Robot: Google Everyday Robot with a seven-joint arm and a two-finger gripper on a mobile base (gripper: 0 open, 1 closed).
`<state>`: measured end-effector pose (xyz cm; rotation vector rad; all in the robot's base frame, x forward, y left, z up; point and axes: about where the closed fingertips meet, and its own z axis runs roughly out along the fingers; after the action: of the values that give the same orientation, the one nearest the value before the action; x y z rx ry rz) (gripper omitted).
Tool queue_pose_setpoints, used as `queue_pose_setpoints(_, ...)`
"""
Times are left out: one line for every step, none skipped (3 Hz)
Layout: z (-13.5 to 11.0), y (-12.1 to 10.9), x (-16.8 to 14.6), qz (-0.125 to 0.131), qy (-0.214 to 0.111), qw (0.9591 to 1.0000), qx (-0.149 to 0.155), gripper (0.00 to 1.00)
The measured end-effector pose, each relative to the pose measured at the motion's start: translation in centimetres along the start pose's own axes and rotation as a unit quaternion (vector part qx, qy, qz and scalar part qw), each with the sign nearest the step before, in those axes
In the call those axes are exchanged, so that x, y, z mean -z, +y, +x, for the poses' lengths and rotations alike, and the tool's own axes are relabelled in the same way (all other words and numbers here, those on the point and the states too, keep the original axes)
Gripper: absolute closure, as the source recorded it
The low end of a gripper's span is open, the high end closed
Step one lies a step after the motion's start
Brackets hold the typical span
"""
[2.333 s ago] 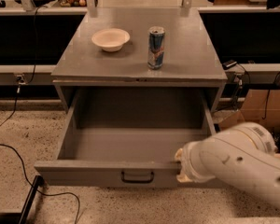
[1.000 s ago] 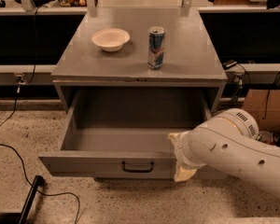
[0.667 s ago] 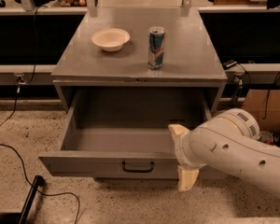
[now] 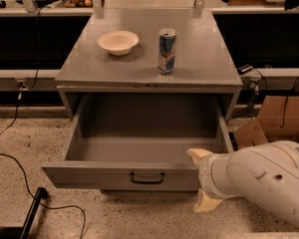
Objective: Close top drawer
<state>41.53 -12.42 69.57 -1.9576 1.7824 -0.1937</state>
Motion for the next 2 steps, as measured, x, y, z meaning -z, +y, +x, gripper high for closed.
queue_pose_setpoints(1.0,3.8,1.2,-0.006,-0.011,0.9987,-0.050,0.50)
queue_pose_setpoints(1.7,6.2,-1.8,-0.035,-0.037,0.9926,-0.110,0.73)
